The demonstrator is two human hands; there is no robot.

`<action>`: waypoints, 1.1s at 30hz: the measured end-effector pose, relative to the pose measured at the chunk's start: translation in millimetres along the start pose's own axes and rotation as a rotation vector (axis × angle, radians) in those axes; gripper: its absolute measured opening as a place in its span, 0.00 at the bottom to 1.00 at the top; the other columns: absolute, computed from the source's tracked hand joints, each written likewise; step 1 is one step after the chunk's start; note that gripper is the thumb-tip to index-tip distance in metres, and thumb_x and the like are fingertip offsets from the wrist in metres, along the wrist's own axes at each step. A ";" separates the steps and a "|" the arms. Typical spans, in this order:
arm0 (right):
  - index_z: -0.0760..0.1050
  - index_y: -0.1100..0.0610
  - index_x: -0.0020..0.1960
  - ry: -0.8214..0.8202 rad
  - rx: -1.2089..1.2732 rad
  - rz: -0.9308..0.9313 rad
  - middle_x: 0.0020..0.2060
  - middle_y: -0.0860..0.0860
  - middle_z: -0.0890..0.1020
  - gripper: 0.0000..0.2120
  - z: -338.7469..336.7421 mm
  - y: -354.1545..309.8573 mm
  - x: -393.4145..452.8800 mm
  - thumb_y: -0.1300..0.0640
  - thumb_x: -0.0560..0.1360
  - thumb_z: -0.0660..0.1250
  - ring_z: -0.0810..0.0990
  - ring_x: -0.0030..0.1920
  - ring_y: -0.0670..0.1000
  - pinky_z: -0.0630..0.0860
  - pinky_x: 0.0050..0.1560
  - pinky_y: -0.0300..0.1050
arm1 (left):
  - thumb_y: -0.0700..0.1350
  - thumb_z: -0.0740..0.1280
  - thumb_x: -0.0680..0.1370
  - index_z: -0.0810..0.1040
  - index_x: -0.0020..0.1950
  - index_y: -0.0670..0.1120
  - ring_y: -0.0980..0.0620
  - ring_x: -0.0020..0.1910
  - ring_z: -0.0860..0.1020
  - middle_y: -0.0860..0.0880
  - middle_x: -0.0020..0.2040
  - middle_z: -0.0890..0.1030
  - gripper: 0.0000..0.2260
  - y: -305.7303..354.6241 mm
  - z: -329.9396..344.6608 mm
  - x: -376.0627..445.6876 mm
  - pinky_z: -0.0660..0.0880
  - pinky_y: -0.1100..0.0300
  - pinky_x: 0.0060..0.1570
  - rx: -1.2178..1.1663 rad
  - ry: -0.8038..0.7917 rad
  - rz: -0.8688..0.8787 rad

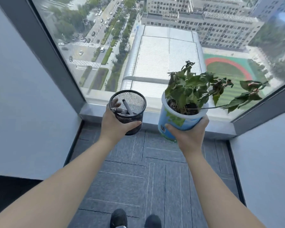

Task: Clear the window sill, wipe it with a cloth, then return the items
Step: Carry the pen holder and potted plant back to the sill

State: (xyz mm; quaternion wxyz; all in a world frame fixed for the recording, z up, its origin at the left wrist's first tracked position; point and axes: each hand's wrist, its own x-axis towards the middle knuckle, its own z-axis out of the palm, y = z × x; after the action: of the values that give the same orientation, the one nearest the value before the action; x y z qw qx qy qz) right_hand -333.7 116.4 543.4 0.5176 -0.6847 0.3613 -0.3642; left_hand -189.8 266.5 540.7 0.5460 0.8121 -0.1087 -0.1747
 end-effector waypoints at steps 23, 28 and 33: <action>0.59 0.60 0.62 -0.060 -0.093 0.176 0.56 0.48 0.70 0.40 118.6 436.2 216.7 0.63 0.59 0.79 0.72 0.56 0.46 0.72 0.49 0.21 | 0.55 0.77 0.48 0.72 0.56 0.42 0.49 0.56 0.78 0.46 0.55 0.79 0.39 -285.7 275.7 297.5 0.74 0.51 0.60 0.011 -0.017 -0.117; 0.58 0.61 0.64 -0.029 -0.112 0.156 0.55 0.47 0.69 0.41 147.7 513.8 242.4 0.62 0.59 0.79 0.70 0.56 0.45 0.67 0.44 0.14 | 0.41 0.79 0.60 0.69 0.61 0.39 0.53 0.51 0.74 0.52 0.48 0.75 0.33 -350.4 318.6 346.2 0.69 0.61 0.54 0.026 -0.018 -0.033; 0.57 0.61 0.67 -0.019 -0.136 0.172 0.62 0.52 0.70 0.45 170.4 555.0 252.3 0.61 0.59 0.80 0.71 0.60 0.47 0.71 0.58 0.32 | 0.40 0.78 0.60 0.68 0.62 0.39 0.54 0.51 0.74 0.58 0.43 0.73 0.34 -388.9 340.5 372.1 0.70 0.65 0.49 0.042 -0.034 -0.026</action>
State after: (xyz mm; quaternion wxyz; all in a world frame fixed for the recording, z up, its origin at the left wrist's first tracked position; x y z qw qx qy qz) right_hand -130.9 -140.3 1.6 0.5029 -0.6880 0.4378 -0.2865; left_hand 8.1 -11.5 2.9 0.5246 0.8217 -0.1109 -0.1932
